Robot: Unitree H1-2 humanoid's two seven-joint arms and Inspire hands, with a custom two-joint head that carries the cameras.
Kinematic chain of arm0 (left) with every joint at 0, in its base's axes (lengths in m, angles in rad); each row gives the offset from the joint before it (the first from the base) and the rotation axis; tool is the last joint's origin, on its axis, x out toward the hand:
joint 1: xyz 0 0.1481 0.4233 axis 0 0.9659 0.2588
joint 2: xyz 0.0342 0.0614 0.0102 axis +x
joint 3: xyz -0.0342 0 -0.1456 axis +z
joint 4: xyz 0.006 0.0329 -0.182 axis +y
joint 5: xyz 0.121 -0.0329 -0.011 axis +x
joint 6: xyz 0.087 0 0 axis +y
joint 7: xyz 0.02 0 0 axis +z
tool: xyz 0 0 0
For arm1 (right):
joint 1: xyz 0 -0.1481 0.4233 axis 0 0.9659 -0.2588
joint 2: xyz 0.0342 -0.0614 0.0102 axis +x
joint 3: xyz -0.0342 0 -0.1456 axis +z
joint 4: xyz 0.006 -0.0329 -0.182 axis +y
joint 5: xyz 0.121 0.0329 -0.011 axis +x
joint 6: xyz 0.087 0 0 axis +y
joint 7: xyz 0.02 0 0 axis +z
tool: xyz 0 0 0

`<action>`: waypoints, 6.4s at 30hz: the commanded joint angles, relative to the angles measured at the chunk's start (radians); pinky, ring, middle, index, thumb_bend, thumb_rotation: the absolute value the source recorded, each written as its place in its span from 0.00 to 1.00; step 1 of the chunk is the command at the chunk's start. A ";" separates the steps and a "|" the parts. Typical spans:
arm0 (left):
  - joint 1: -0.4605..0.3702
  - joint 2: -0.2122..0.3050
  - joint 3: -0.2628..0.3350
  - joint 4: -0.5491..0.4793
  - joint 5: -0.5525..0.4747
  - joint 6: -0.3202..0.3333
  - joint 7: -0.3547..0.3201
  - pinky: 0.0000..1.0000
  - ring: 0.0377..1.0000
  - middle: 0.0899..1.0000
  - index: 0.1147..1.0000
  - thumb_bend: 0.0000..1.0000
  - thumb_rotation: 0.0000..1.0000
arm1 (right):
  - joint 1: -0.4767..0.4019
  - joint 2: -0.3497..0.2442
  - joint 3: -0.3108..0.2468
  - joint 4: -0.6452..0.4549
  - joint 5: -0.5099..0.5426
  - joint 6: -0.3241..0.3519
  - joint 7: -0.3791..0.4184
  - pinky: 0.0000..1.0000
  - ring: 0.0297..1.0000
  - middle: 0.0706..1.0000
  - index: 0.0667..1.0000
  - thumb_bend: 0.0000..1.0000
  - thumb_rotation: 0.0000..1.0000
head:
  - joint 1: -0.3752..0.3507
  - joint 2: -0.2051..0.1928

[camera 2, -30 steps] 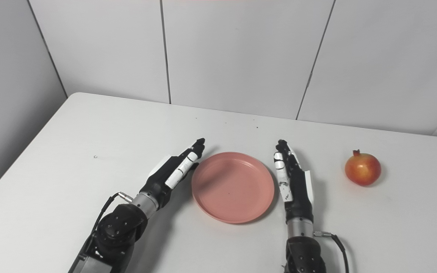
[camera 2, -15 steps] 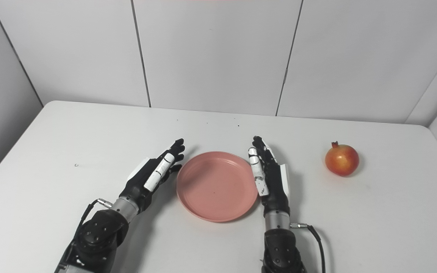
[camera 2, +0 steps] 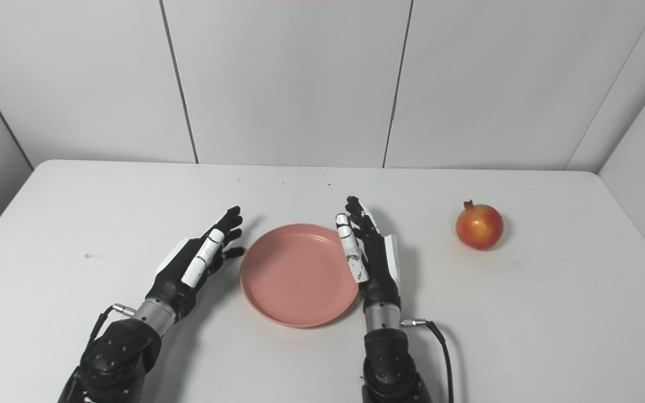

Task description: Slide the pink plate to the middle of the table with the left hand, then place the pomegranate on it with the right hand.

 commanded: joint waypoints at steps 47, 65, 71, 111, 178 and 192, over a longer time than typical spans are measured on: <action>-0.022 0.004 0.032 0.090 -0.036 -0.186 0.008 1.00 1.00 1.00 1.00 0.66 1.00 | -0.003 0.034 0.017 0.047 -0.010 -0.029 -0.046 0.84 0.90 0.90 0.90 0.55 1.00 | -0.076 -0.017; -0.023 0.006 0.050 0.101 -0.029 -0.235 0.032 1.00 1.00 1.00 1.00 0.68 1.00 | 0.000 0.034 0.016 0.045 0.001 -0.033 -0.045 0.84 0.89 0.89 0.89 0.57 1.00 | -0.071 -0.014; -0.023 0.006 0.056 0.095 -0.008 -0.248 0.040 1.00 1.00 1.00 1.00 0.67 1.00 | 0.000 0.035 0.015 0.045 -0.002 -0.029 -0.049 0.84 0.89 0.89 0.89 0.57 1.00 | -0.071 -0.013; -0.037 -0.026 0.069 0.136 -0.194 -0.302 -0.029 1.00 1.00 1.00 1.00 0.71 1.00 | -0.004 0.031 0.013 0.051 -0.013 -0.056 -0.063 0.83 0.88 0.88 0.88 0.54 0.99 | -0.067 -0.012; -0.029 -0.087 0.053 0.120 -0.147 -0.246 -0.003 1.00 1.00 1.00 1.00 0.67 1.00 | -0.124 -0.345 -0.209 -0.191 -0.217 0.186 -0.127 0.80 0.86 0.87 0.88 0.76 0.42 | -0.050 -0.035; -0.027 -0.082 0.051 0.120 -0.143 -0.256 -0.007 1.00 1.00 1.00 1.00 0.66 1.00 | -0.173 -0.395 -0.205 -0.043 -0.212 0.259 -0.128 0.70 0.81 0.88 0.87 0.82 0.37 | -0.048 -0.032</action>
